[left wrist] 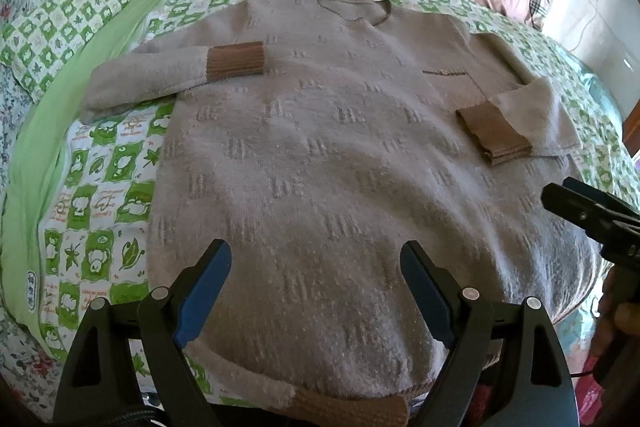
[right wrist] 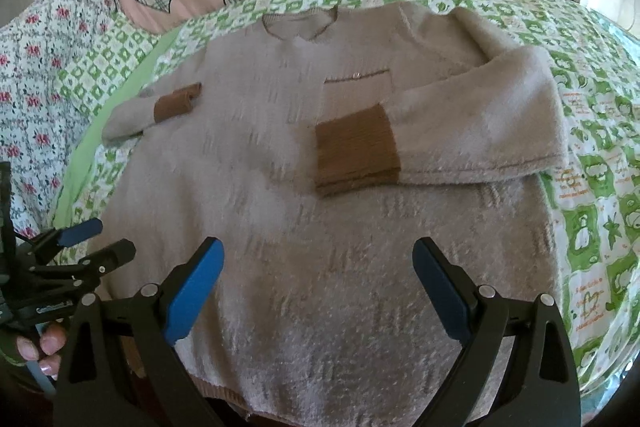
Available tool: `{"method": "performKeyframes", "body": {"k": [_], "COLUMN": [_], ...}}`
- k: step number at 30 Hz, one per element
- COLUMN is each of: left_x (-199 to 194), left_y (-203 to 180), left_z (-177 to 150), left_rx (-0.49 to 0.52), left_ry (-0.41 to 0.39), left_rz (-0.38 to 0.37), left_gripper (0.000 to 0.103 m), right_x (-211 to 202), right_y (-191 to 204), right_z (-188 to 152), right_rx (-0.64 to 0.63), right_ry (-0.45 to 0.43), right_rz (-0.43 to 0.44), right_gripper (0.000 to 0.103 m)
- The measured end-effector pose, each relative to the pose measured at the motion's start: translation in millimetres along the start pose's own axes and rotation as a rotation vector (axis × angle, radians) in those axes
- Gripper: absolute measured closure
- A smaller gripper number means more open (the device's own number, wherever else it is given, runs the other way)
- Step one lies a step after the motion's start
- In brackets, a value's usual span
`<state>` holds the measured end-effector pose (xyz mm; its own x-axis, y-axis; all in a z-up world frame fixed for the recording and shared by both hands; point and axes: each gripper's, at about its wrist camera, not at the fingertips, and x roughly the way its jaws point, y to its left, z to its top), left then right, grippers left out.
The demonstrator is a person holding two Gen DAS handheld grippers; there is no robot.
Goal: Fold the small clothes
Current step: 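Grasp the brown cuff of a sweater sleeve with the right tool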
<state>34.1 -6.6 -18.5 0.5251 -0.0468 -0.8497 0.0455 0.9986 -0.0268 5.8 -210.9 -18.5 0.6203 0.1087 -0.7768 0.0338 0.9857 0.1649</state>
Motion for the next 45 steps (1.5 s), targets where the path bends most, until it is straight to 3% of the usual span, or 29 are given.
{"method": "performKeyframes", "body": {"k": [9,15,23,25,27,28,30,31,39,45], "left_x": [7,18,28,32,37,39,42,43,36,32], "left_y": [10,28,46,48,49,49,49,48,50,62], "left_z": [26,51,70,71,71,71,69,68,58,47], "left_rx": [-0.026,-0.086,-0.146,-0.156,-0.164,-0.165,-0.168,-0.167,-0.177,-0.206], "left_ry": [-0.025,-0.036,-0.049,-0.042,-0.034,-0.026,-0.014,-0.008,-0.011,-0.008], "left_rz": [-0.015,-0.008,-0.017,-0.021,-0.031,-0.030,-0.040,-0.038,-0.055,-0.056], "left_gripper": [0.017,0.016,0.016,0.016,0.016,0.016,0.016,0.016,0.016,0.016], "right_x": [6,21,66,72,72,71,64,59,47,65], "right_y": [-8,-3,-1,0,-1,-4,-12,-15,16,73], "right_z": [11,29,40,39,38,39,48,52,96,134], "right_rx": [-0.004,-0.108,-0.255,-0.315,-0.335,-0.322,-0.253,-0.218,-0.078,-0.029], "right_ry": [-0.019,-0.022,0.077,0.084,0.078,0.070,0.057,0.043,-0.058,-0.089], "right_rz": [-0.009,-0.022,-0.040,-0.090,-0.125,-0.128,-0.091,-0.074,0.185,0.403], "right_gripper": [0.008,0.008,0.008,0.016,0.040,0.047,0.078,0.083,0.088,0.089]}}
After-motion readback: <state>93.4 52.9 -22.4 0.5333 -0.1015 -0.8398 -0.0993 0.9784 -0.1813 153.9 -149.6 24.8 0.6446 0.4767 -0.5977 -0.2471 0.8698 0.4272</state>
